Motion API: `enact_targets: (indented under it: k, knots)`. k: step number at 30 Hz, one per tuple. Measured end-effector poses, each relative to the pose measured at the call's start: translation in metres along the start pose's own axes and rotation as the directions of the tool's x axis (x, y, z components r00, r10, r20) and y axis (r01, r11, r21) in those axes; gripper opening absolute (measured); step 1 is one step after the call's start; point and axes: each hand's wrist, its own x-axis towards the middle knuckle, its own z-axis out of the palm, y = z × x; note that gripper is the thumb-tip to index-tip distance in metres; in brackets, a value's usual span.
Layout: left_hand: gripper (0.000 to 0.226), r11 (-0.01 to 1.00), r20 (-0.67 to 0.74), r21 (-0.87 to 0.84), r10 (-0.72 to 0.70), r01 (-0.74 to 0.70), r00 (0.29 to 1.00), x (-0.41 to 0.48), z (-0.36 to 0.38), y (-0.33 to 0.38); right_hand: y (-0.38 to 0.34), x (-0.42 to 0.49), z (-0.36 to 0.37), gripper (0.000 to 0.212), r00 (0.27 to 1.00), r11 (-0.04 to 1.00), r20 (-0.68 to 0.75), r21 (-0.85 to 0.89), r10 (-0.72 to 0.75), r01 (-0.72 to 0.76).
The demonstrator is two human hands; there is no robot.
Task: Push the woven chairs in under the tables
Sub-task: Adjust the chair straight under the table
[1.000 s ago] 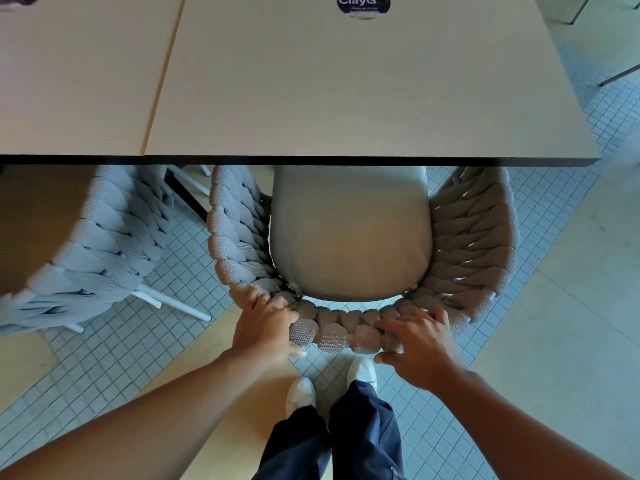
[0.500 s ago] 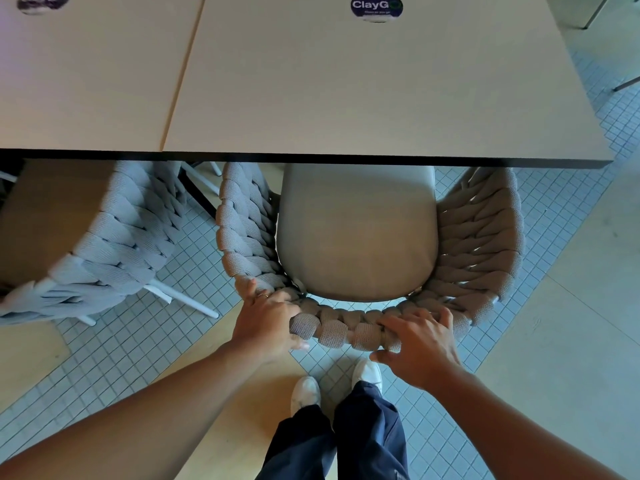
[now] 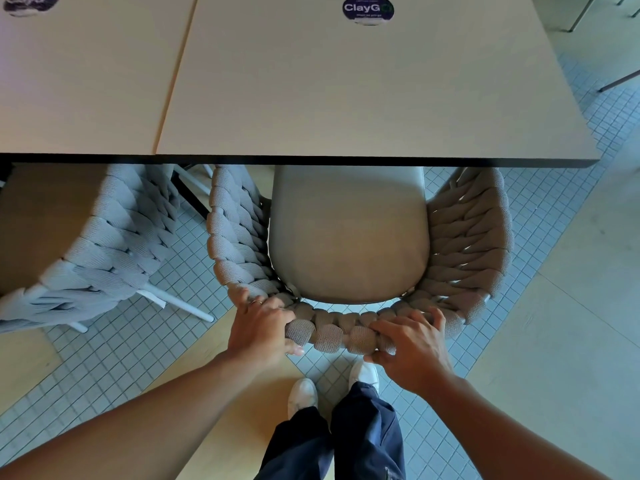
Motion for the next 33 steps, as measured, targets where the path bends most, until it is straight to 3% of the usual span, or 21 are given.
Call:
enact_targets:
  k: [8, 21, 29, 33]
  knots:
    - [0.066, 1.0, 0.015, 0.018, 0.003, -0.003, 1.0, -0.001, -0.003, -0.01, -0.011, 0.002, 0.001, 0.054, 1.0, 1.0, 0.0, 0.003, -0.002, 0.002]
    - [0.06, 1.0, -0.029, 0.014, -0.011, 0.012, 1.0, -0.007, 0.003, -0.005, -0.006, 0.002, -0.01, 0.066, 0.995, 0.999, 0.093, 0.007, -0.04, 0.04]
    - [0.062, 0.999, 0.036, -0.025, -0.026, 0.027, 0.999, -0.007, -0.001, -0.003, -0.009, 0.002, -0.018, 0.07, 0.989, 0.999, 0.149, 0.034, -0.02, 0.015]
    - [0.066, 0.986, 0.084, -0.159, -0.03, 0.043, 0.996, -0.006, -0.01, -0.004, -0.008, 0.0, -0.025, 0.071, 0.985, 0.997, 0.174, 0.073, -0.016, 0.003]
